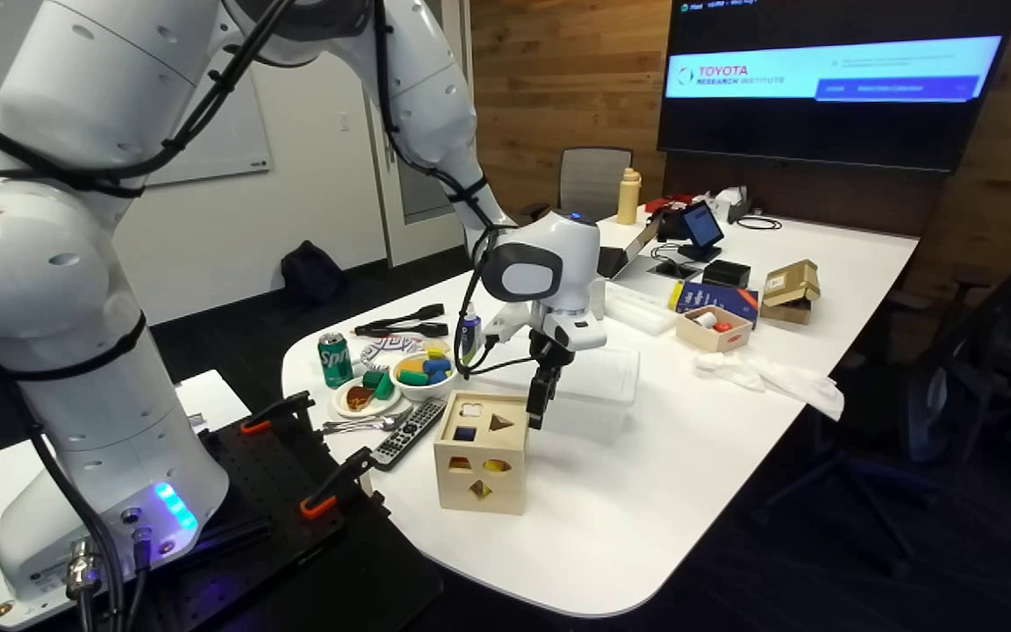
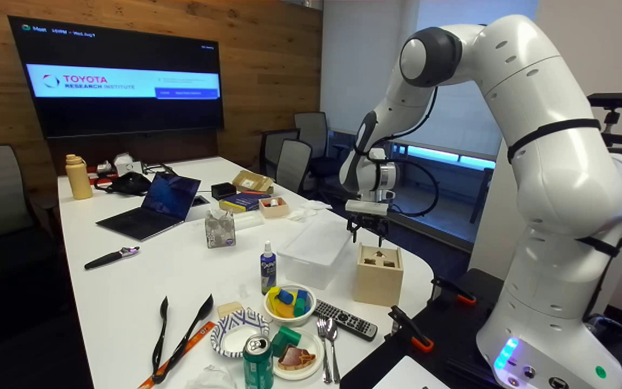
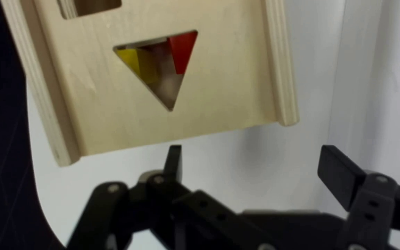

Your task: Fully close the wooden box by sliding the lid

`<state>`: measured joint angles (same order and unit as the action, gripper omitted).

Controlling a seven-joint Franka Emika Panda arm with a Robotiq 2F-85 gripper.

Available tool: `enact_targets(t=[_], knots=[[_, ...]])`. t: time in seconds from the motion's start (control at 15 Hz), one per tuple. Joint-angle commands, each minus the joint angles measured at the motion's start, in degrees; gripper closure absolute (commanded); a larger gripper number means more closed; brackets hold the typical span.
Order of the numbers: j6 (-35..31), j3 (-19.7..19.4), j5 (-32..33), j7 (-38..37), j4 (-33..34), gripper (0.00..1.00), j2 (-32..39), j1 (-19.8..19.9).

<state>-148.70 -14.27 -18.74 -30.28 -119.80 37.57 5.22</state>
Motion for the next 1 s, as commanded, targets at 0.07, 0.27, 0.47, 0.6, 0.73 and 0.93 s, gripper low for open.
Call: enact_targets(t=[0.07,0.27,0.47,0.6,0.73,0.93], knots=[[-7.3,-2.3,0.9,-2.9,-7.3,0.0,-8.5,-2.6],[-2.7,-1.3,1.9,-0.2,-10.4,0.0,-14.6,-2.0],[2.4,-0.2,3.1,1.9,-12.4,0.0,-18.2,-1.3],[2.1,-0.6,5.5,1.1,-14.3,0.0,-19.6,-2.2],[0.1,-0.6,7.6,0.5,-16.6,0.0,-20.8,-2.8],[-2.7,-0.1,9.4,0.1,-19.4,0.0,-22.3,-3.4]])
